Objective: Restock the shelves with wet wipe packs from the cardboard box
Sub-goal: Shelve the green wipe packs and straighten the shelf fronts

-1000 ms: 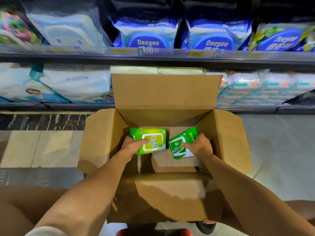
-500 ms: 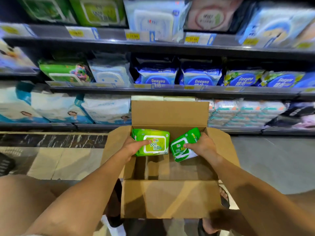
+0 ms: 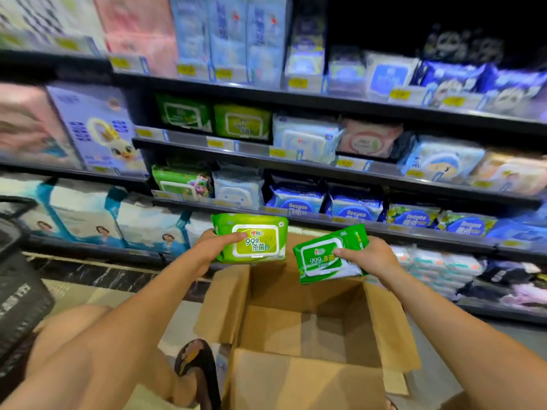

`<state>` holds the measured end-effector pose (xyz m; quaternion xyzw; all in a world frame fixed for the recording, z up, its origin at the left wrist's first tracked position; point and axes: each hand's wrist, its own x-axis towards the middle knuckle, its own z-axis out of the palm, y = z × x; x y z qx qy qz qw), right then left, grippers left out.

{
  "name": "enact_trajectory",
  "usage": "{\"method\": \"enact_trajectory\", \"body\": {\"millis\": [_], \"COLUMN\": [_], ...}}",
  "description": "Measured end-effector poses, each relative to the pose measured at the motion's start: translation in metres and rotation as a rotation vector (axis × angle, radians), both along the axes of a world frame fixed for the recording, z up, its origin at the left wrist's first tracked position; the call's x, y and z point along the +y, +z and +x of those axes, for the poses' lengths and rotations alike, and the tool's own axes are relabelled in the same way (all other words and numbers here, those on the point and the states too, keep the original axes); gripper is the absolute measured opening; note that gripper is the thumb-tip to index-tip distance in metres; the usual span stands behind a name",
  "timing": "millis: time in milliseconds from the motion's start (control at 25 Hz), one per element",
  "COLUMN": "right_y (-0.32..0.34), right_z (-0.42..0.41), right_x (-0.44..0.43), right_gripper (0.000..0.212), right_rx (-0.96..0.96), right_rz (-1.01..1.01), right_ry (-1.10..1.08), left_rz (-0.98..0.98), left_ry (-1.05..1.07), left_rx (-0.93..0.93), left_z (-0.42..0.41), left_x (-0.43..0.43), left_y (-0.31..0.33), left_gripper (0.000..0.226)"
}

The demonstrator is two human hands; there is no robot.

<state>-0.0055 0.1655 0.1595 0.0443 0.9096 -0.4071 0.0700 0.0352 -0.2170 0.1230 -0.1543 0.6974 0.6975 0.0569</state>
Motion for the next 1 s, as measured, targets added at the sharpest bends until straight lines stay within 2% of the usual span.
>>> {"method": "enact_trajectory", "body": {"millis": [80,200,240,360,400,520,560,640,800,920,1000], "right_y": [0.026,0.057,0.065,0.082,0.085,0.091,0.091,0.093,0.089,0.084,0.083], "right_z": [-0.001,-0.006,-0.009,-0.019,-0.023,-0.037,-0.041,-0.046,-0.055,-0.061,-0.065], "right_x": [-0.012,-0.034,-0.041,-0.065,-0.074,-0.100,-0.108,-0.123,-0.153,-0.174,-0.187], "right_gripper": [0.033,0.041,0.042,0.033,0.032,0.037,0.038,0.036,0.034,0.033,0.031], "right_rx": [0.039,0.099,0.116,0.164,0.179,0.213,0.217,0.223,0.230,0.213,0.199], "right_rz": [-0.019,-0.056,-0.094,-0.201,-0.237,-0.304,-0.324,-0.367,-0.456,-0.513,-0.538], "right_ry": [0.022,0.056,0.069,0.083,0.083,0.097,0.095,0.108,0.141,0.153,0.163], "left_rz": [0.015,0.053,0.060,0.122,0.134,0.161,0.172,0.203,0.211,0.221,0.209], "left_ry": [0.033,0.089,0.104,0.177,0.193,0.215,0.221,0.239,0.246,0.251,0.260], "left_rx": [0.048,0.130,0.153,0.200,0.206,0.218,0.220,0.229,0.241,0.230,0.223], "left_z": [0.008,0.019,0.020,0.021,0.021,0.017,0.015,0.014,0.015,0.017,0.018], "left_x": [-0.017,-0.041,-0.048,-0.067,-0.073,-0.095,-0.102,-0.116,-0.149,-0.175,-0.191], "left_y": [0.023,0.053,0.058,0.063,0.063,0.057,0.054,0.050,0.046,0.044,0.045], "left_gripper": [0.053,0.074,0.074,0.052,0.059,0.103,0.104,0.090,0.106,0.087,0.092]}}
